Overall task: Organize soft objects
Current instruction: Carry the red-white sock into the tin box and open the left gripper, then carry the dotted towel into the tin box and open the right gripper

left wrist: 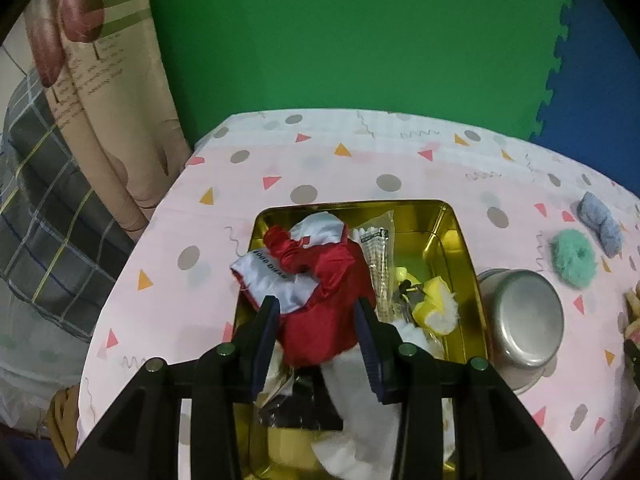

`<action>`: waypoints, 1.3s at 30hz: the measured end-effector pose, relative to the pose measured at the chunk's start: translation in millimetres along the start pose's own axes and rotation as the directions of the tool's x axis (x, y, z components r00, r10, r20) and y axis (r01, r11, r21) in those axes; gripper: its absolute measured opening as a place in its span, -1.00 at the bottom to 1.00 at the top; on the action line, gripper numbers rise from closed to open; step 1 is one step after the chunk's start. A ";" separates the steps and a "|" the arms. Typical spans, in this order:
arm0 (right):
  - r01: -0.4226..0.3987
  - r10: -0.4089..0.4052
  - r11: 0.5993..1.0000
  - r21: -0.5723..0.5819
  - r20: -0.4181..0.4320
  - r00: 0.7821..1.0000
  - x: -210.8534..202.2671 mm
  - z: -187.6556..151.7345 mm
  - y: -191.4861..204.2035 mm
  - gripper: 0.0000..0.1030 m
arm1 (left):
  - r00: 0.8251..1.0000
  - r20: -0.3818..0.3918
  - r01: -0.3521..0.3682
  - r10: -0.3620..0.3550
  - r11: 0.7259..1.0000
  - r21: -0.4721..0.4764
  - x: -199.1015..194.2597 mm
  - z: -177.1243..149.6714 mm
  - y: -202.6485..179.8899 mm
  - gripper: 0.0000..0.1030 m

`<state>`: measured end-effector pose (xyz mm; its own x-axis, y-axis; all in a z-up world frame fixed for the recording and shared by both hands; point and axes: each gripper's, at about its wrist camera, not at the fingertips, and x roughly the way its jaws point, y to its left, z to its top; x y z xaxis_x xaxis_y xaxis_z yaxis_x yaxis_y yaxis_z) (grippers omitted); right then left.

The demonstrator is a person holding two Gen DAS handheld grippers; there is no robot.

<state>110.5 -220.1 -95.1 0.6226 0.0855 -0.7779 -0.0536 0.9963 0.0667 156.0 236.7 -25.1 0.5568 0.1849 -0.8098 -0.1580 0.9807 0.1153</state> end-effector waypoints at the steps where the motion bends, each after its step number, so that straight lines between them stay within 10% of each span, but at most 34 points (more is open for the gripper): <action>1: 0.000 0.000 1.000 0.000 0.000 1.000 0.0 0.0 -0.1 0.01 | 1.000 0.003 -0.002 0.002 1.000 -0.009 -4.7 -2.3 1.9 -0.24; 19: -0.006 0.006 1.000 0.002 0.008 1.000 -1.0 0.3 0.1 0.00 | 0.995 0.096 -0.013 0.021 0.996 -0.083 -72.1 -72.3 12.9 -0.24; 30: 0.030 -0.029 0.999 -0.027 0.006 1.000 -6.9 4.5 12.6 -0.38 | 0.987 0.127 -0.093 0.103 0.992 -0.087 -66.1 -101.6 21.9 -0.24; 39: -0.038 0.043 0.993 -0.116 0.044 0.998 -43.3 34.8 71.3 -0.38 | 0.984 0.153 -0.073 0.094 0.988 -0.140 -65.7 -106.0 39.6 -0.24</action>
<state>106.9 -152.7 -34.9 0.6536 0.1284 -0.7458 -0.1672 0.9856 0.0231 26.7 256.6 -28.3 0.6575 0.2839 -0.6979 -0.3104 0.9461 0.0925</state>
